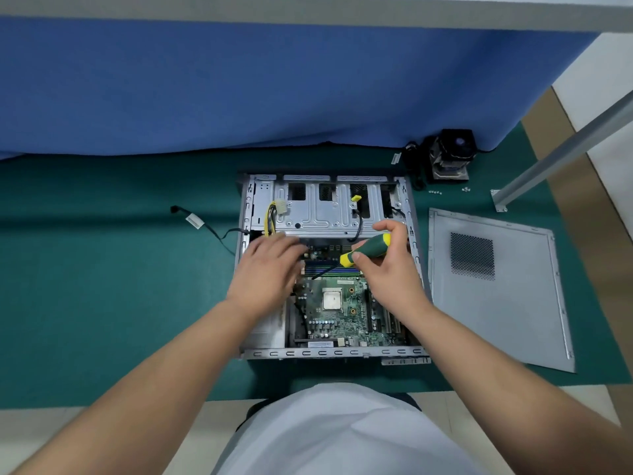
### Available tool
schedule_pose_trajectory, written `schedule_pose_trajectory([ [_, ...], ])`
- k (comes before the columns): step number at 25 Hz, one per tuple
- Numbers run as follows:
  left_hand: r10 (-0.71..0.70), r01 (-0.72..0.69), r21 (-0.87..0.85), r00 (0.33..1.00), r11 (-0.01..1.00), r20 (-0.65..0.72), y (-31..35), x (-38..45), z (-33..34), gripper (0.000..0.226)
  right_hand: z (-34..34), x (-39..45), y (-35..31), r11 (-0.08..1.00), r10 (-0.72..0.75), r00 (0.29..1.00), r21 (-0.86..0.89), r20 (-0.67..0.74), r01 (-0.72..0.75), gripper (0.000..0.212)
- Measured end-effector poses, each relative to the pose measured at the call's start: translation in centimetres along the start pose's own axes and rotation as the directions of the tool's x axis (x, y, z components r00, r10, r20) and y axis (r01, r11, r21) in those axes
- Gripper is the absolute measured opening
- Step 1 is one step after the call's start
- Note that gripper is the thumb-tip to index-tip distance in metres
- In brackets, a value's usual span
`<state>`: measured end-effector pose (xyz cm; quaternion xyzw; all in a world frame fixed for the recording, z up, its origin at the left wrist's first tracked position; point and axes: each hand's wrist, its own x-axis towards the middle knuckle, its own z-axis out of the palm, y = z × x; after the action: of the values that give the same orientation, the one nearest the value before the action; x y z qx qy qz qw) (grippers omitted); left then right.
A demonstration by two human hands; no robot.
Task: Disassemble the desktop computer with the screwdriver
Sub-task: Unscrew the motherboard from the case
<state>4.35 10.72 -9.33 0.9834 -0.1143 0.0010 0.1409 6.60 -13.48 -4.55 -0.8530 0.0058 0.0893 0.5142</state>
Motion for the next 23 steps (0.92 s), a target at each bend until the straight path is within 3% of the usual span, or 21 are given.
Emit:
schedule_pose_trajectory([
  [5,-0.111,0.110,0.037,0.993,0.993,0.031,-4.1,1.6,-0.3,0.051,2.6,0.8,0.5,0.989,-0.111,0.994,-0.101,-0.021,0.108,0.042],
  [10,-0.164,0.163,-0.064,0.986,0.984,0.001,-5.1,1.6,1.0,0.059,5.3,2.1,1.5,0.979,-0.171,0.984,-0.117,-0.043,0.165,0.032],
  [23,-0.162,0.160,-0.054,0.985,0.986,-0.050,-5.7,1.9,2.3,0.060,9.3,2.7,3.8,0.965,-0.237,0.964,-0.147,-0.118,0.219,0.037],
])
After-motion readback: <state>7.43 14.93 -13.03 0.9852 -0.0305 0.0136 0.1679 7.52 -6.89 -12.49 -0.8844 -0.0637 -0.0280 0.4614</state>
